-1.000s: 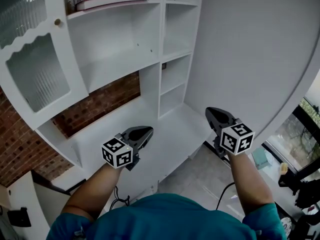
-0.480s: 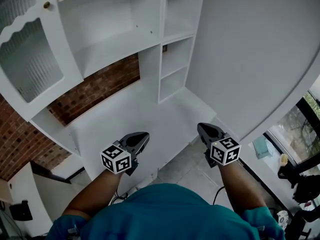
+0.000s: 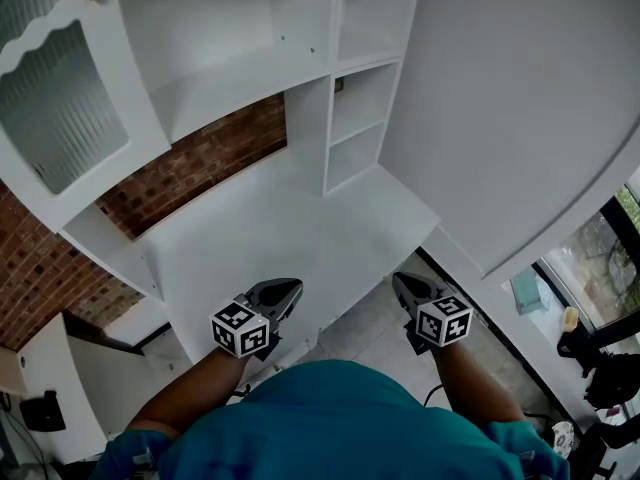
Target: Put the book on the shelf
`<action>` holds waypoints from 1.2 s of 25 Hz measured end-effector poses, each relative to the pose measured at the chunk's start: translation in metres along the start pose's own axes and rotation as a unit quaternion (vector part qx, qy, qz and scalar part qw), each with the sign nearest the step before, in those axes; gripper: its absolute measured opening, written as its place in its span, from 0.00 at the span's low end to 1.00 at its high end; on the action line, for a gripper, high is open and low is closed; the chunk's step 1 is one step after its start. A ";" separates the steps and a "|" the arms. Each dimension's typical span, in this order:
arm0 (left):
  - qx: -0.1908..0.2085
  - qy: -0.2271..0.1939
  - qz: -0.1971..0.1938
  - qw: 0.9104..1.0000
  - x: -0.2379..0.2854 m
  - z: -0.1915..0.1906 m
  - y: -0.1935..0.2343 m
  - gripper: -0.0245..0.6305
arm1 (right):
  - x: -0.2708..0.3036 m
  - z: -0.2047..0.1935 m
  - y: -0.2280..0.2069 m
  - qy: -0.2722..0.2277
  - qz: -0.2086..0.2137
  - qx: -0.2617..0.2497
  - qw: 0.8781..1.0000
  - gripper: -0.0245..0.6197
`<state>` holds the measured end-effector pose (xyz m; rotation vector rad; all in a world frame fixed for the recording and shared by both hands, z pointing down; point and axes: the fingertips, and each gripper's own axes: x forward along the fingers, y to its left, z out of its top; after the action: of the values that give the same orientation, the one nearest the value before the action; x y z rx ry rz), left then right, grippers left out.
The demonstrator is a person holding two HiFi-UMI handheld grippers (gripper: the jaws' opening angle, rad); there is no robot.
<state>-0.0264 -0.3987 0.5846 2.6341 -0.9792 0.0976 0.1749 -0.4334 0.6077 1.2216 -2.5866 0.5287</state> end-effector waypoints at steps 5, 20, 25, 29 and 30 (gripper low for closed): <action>-0.014 0.013 -0.001 1.000 0.000 -0.018 -0.004 0.06 | 0.002 -0.023 0.004 0.017 0.010 0.025 0.999 0.07; -0.019 -0.001 0.003 1.000 -0.003 -0.015 -0.001 0.06 | 0.001 -0.017 0.002 0.014 0.000 0.023 1.000 0.07; -0.017 -0.006 0.004 1.000 -0.003 -0.008 0.000 0.06 | 0.000 -0.016 0.002 0.018 -0.002 0.015 1.000 0.07; -0.016 -0.007 0.003 1.000 -0.001 -0.007 0.001 0.06 | 0.001 -0.017 0.002 0.022 -0.003 0.014 1.000 0.07; -0.016 -0.007 0.003 1.000 -0.001 -0.006 0.001 0.06 | 0.001 -0.017 0.001 0.022 -0.003 0.014 1.000 0.07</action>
<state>-0.0275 -0.3967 0.5907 2.6069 -0.9848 0.0643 0.1744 -0.4261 0.6230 1.2125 -2.5454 0.5852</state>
